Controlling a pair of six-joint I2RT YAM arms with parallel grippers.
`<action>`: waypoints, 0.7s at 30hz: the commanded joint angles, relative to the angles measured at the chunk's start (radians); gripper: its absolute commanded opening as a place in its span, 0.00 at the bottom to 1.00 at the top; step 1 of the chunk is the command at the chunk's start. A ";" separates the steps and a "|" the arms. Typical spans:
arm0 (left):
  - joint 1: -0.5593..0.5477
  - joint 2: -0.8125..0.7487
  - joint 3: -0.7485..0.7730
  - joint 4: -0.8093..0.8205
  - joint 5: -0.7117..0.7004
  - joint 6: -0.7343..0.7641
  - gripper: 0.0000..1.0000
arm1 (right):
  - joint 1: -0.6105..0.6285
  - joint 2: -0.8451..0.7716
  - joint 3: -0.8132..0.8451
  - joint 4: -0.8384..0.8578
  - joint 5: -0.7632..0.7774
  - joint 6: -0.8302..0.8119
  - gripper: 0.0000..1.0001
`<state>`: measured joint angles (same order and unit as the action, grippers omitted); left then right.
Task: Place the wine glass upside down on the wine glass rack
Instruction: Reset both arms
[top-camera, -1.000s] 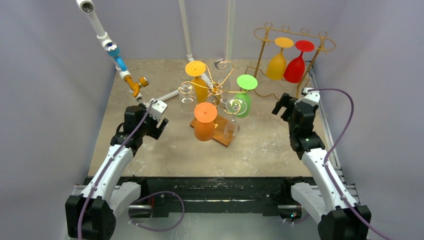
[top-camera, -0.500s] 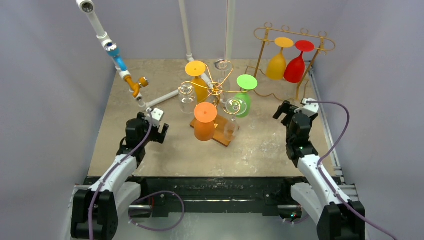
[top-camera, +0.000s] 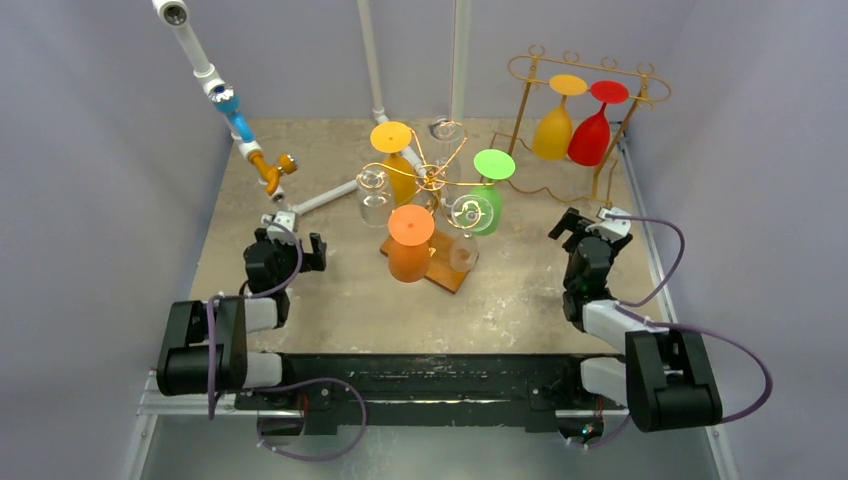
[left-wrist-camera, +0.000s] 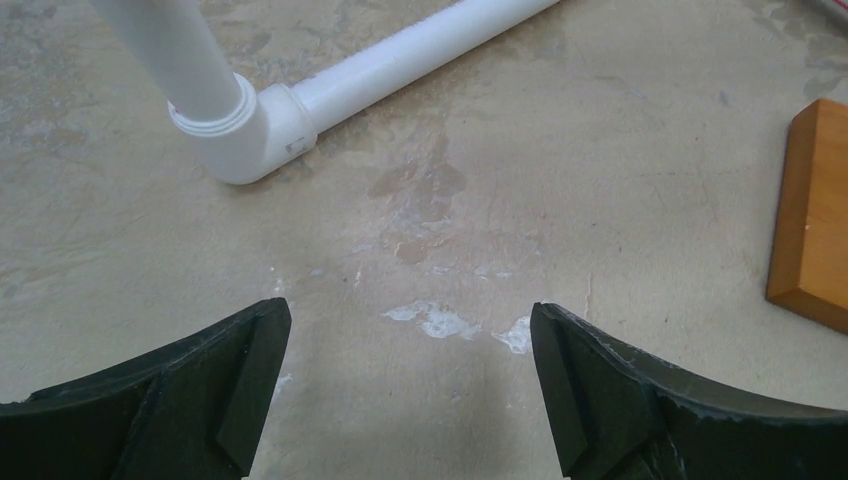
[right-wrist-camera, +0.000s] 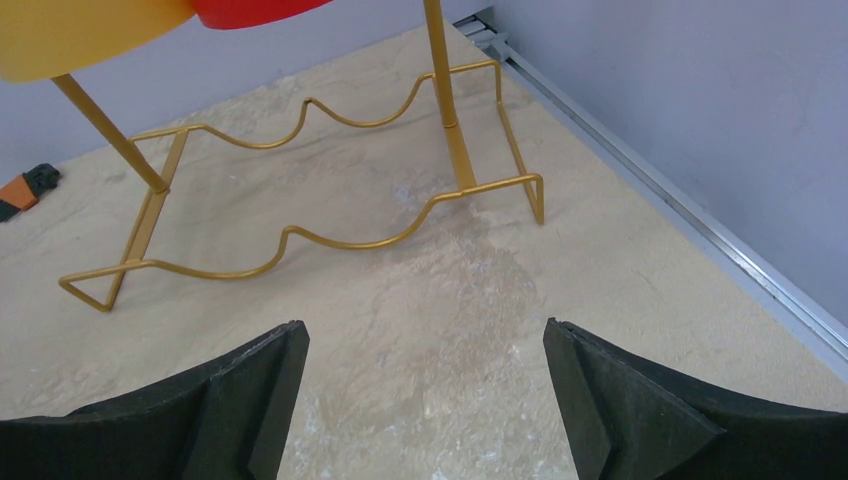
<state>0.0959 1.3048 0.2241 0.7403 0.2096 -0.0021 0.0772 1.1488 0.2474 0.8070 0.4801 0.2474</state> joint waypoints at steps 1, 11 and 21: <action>0.009 0.131 -0.031 0.467 0.070 -0.149 0.99 | -0.019 0.076 0.002 0.228 -0.020 -0.055 0.99; 0.015 0.187 0.048 0.371 0.069 -0.157 1.00 | -0.033 0.204 -0.010 0.409 -0.127 -0.070 0.99; 0.026 0.284 -0.097 0.752 -0.019 -0.104 1.00 | -0.030 0.340 -0.110 0.734 -0.154 -0.133 0.99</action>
<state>0.1135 1.5166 0.1593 1.2224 0.1783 -0.1287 0.0494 1.4258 0.1776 1.3048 0.3447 0.1654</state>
